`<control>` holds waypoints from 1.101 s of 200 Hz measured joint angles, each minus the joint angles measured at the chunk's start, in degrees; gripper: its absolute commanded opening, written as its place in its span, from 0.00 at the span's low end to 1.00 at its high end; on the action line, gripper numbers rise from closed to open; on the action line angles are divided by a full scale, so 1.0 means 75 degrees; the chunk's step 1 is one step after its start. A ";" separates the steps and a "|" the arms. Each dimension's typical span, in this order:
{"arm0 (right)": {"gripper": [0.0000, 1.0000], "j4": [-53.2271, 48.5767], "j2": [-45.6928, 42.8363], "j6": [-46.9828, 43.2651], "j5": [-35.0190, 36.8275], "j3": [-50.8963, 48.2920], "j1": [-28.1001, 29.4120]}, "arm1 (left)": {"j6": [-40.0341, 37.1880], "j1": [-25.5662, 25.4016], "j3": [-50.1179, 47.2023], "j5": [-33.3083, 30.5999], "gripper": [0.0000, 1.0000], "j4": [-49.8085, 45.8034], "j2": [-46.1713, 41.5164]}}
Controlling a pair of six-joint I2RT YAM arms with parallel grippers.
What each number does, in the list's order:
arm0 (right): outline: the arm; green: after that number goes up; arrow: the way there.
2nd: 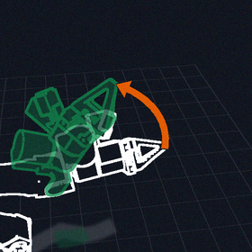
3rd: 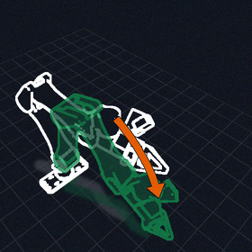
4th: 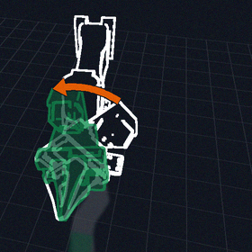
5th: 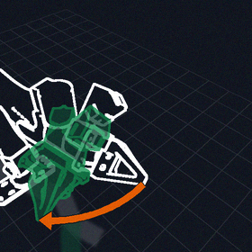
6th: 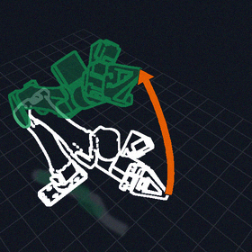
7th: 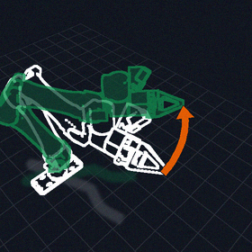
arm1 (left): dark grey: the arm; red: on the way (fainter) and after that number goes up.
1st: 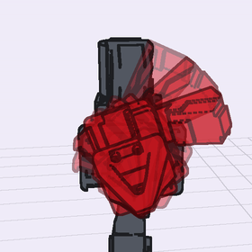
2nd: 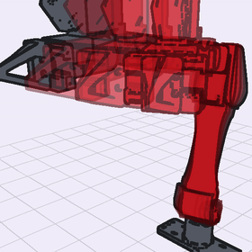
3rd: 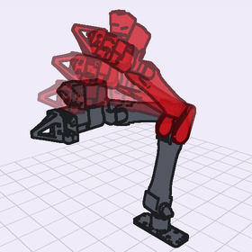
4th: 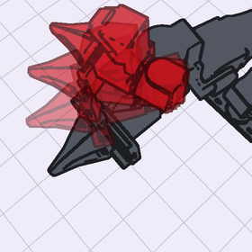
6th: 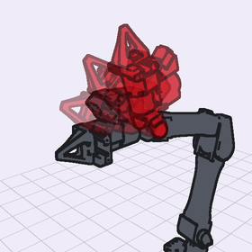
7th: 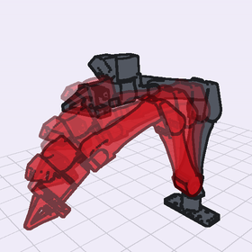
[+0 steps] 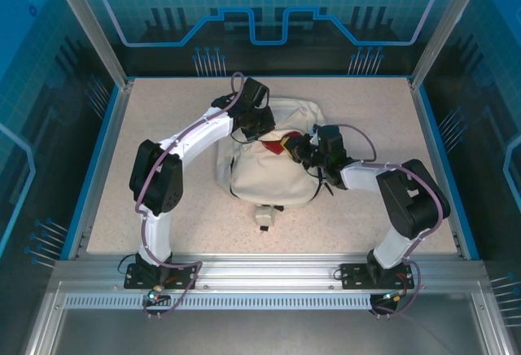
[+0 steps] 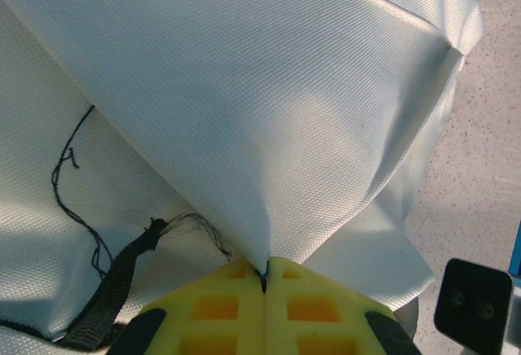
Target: Pack the student bag
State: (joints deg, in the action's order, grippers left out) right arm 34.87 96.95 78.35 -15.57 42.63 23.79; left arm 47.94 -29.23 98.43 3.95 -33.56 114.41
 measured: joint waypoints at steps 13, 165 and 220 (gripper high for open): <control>0.11 0.0251 0.0195 0.0119 0.0271 0.0035 0.0090 | 0.0003 0.0038 -0.0003 0.0006 0.00 0.0041 0.0000; 0.20 -0.2643 -0.0819 -0.0833 0.0184 0.0423 0.0437 | -0.0006 0.0251 -0.0119 0.0321 0.00 0.0070 0.0000; 0.12 -0.2812 0.0067 -0.1090 0.0093 0.1440 0.0437 | -0.0006 0.0256 -0.0163 0.0350 0.00 0.0119 0.0000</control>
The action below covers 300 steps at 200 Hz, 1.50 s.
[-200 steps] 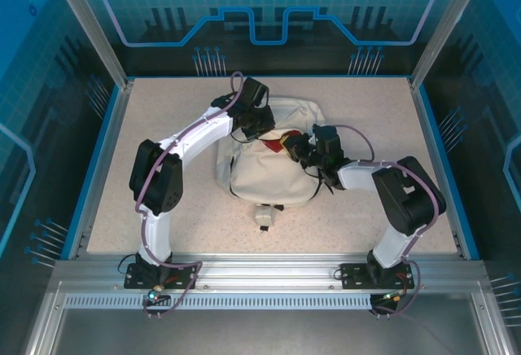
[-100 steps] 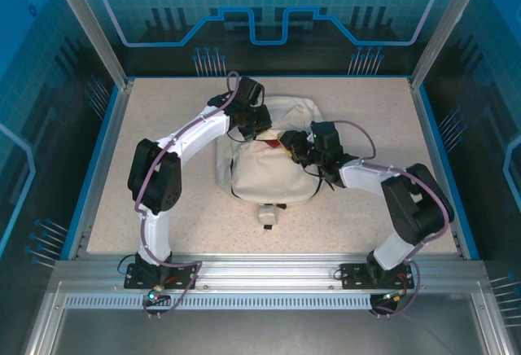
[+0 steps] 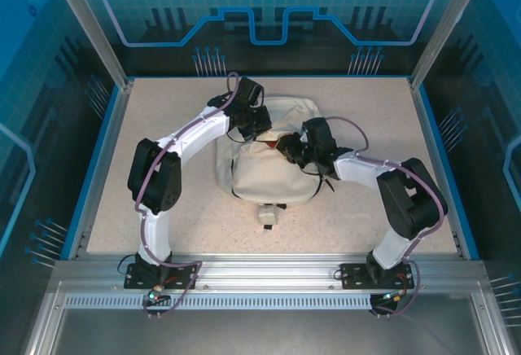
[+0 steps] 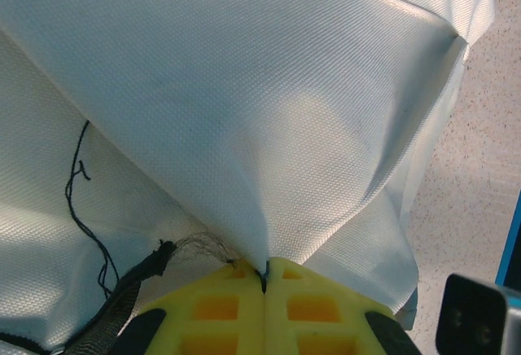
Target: Pack the student bag
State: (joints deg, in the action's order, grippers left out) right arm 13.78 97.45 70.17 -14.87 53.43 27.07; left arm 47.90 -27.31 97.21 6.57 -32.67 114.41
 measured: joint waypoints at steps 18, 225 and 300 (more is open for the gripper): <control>0.10 0.0038 0.0286 -0.0044 -0.0067 0.0373 0.0000 | 0.0000 0.0009 0.0000 0.0023 0.00 0.0009 0.0000; 0.46 -0.7085 0.1288 -0.4782 0.2990 0.5852 0.1845 | -0.0221 0.2200 -0.3488 0.0839 0.70 0.0764 -0.3031; 0.45 -0.9745 0.5243 -0.5368 0.5525 1.0771 0.2477 | -0.0224 0.2760 -0.5467 0.0227 0.72 0.0653 -0.3856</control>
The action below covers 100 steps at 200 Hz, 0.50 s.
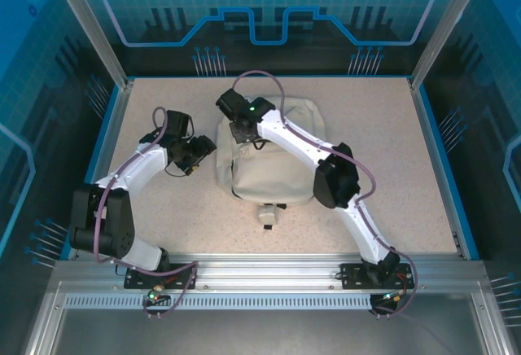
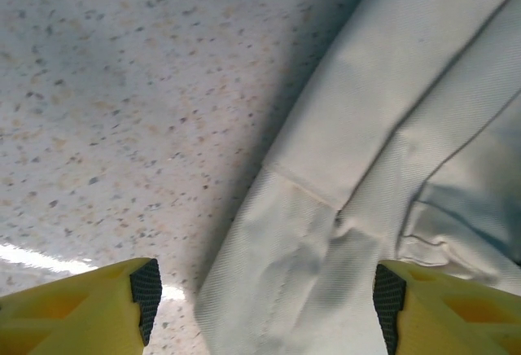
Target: Pack the student bag
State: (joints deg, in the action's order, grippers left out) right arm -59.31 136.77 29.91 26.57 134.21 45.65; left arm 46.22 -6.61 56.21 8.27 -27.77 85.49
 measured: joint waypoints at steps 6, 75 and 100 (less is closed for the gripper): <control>0.45 -0.0140 0.0184 -0.0006 0.0137 0.0181 0.0009 | 0.0000 0.0006 -0.0047 0.0003 0.72 0.0003 -0.0009; 0.17 -0.0670 0.0793 -0.0067 0.0901 0.0420 0.0093 | 0.0003 0.0012 -0.0303 0.0842 0.70 0.0796 0.0003; 0.04 -0.0545 0.0711 -0.0085 0.0892 0.0256 0.0108 | 0.0020 0.0009 -0.0303 0.1588 0.69 0.1510 0.0283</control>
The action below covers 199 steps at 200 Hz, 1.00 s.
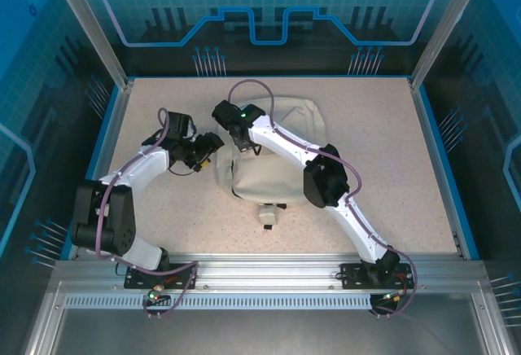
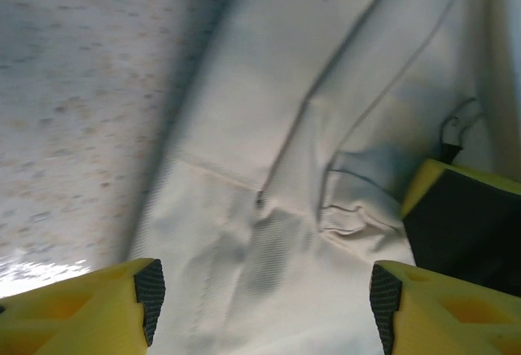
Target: Pack the student bag
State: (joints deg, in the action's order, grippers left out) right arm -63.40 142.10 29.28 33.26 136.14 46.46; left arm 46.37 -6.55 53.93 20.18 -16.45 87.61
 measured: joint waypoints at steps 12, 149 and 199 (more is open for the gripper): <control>0.02 0.0175 -0.0172 -0.0055 -0.0064 -0.0265 0.0006 | 0.0003 -0.0029 0.0026 0.0242 0.68 0.0207 0.0259; 0.00 0.2014 -0.2500 -0.0134 -0.2384 -0.2873 -0.0391 | 0.0321 -0.0653 0.1457 0.1626 0.13 0.1370 0.2556; 0.00 0.1626 -0.2500 -0.0009 -0.1265 -0.2908 -0.0391 | 0.0408 -0.0667 0.1472 0.1396 0.00 0.1381 0.2550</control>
State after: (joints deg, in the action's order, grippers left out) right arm -51.20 123.35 29.21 23.77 114.32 43.53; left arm 49.43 -11.55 64.97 30.65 -6.09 106.74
